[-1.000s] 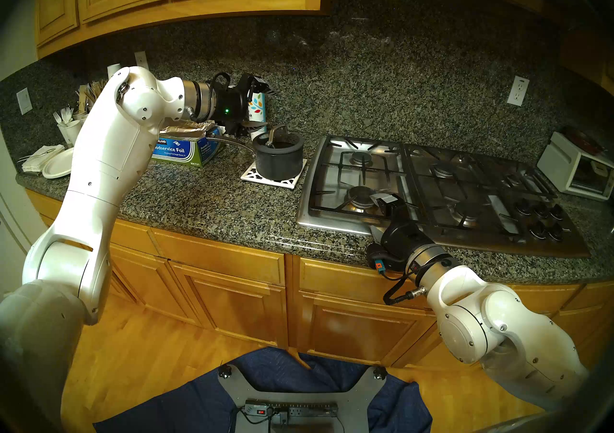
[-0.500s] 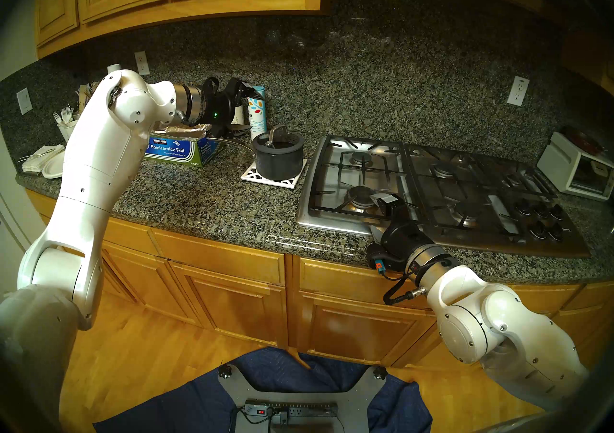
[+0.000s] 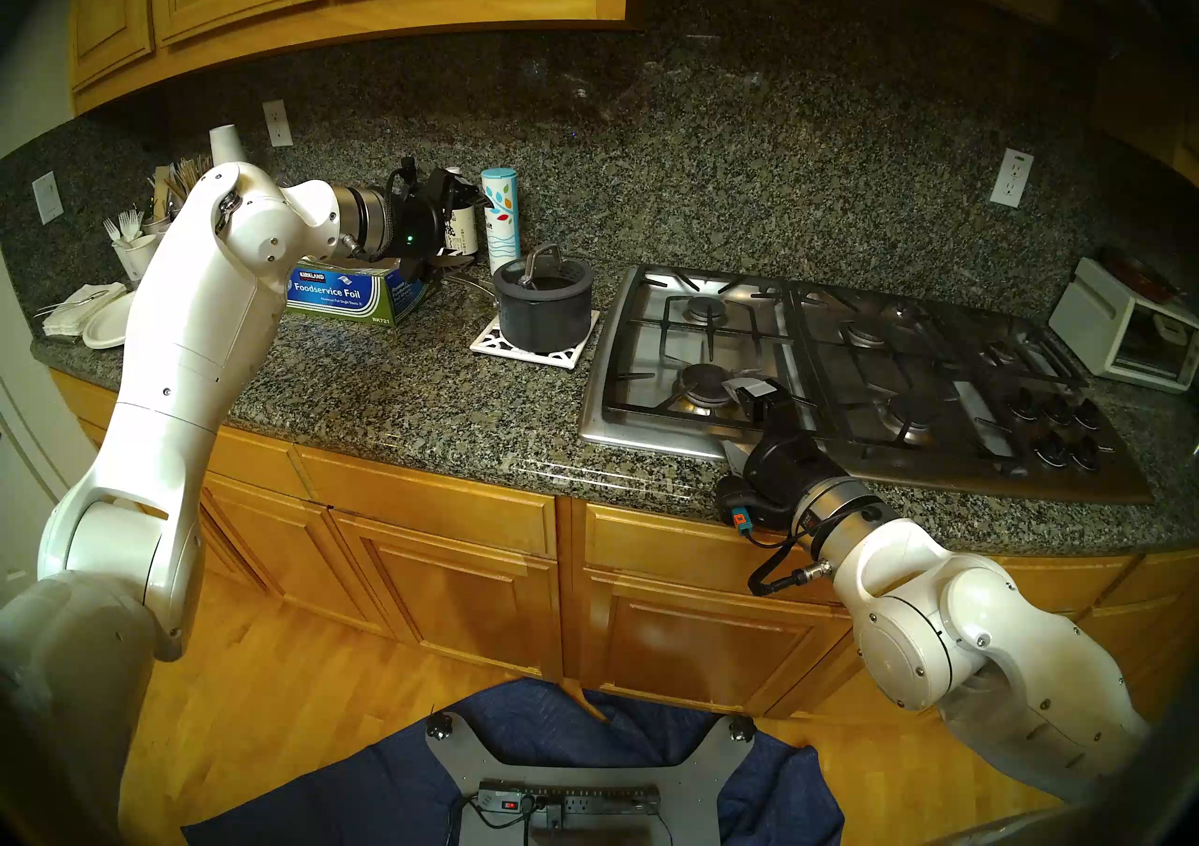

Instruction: Pick up the pot, put it on the stove, take off the pot lid

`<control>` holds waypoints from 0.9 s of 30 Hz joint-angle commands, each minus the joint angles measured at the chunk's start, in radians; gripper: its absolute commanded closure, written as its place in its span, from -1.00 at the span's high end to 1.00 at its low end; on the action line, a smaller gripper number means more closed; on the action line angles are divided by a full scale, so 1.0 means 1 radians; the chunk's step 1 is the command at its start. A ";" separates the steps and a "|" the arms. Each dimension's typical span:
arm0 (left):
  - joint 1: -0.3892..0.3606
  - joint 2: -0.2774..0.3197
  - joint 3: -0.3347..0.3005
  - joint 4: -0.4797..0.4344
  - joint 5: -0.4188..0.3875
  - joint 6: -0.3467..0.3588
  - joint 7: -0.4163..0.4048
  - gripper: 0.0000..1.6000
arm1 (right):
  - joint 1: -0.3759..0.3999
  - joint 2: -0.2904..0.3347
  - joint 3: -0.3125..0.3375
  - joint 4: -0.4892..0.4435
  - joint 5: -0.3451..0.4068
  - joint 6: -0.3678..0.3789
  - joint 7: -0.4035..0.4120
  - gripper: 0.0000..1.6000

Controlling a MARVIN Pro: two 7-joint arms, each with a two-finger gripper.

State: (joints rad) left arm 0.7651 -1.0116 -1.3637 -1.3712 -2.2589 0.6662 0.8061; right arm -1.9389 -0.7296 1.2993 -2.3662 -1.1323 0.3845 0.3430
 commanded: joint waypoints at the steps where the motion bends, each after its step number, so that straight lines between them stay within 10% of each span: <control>1: -0.004 -0.020 -0.045 -0.009 -0.013 -0.042 -0.048 1.00 | 0.012 0.000 0.013 -0.024 -0.005 -0.002 -0.017 1.00; 27: 0.063 -0.019 -0.048 0.024 0.074 -0.045 -0.147 1.00 | 0.012 0.000 0.013 -0.025 -0.005 -0.002 -0.017 1.00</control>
State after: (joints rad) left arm 0.8485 -1.0215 -1.3869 -1.3460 -2.1861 0.6230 0.7134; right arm -1.9390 -0.7300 1.2994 -2.3661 -1.1324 0.3845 0.3430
